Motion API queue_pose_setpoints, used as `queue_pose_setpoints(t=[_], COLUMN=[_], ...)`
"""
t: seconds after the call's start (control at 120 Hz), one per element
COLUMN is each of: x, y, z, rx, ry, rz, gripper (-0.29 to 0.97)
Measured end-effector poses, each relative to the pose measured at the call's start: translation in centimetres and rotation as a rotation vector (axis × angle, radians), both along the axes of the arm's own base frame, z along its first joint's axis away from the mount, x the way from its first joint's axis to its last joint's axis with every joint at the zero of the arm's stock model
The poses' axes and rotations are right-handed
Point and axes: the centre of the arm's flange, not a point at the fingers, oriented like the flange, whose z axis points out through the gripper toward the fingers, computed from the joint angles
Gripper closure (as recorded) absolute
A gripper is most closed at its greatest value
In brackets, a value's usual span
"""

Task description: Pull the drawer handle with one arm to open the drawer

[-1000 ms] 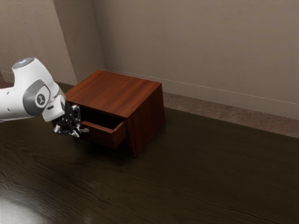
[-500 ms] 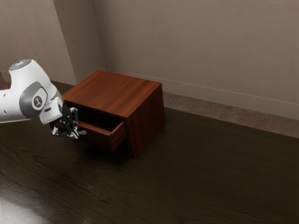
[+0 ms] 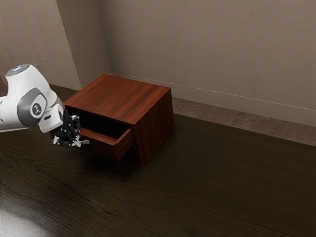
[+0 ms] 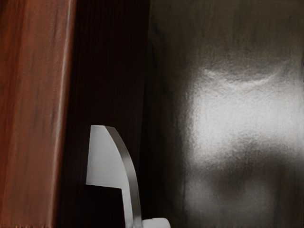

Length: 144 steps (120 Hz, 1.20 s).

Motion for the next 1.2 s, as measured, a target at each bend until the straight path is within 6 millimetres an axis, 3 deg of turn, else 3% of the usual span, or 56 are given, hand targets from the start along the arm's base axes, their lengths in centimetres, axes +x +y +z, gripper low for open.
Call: queue_pose_setpoints(t=[0.308,1.2], x=[-0.7,-3.6], y=[0.6,0.7], z=[0.1,0.4], rx=[-0.005,-0.021], ry=[-0.004,-0.02], rz=[0.017,0.029], gripper=[0.61,0.67])
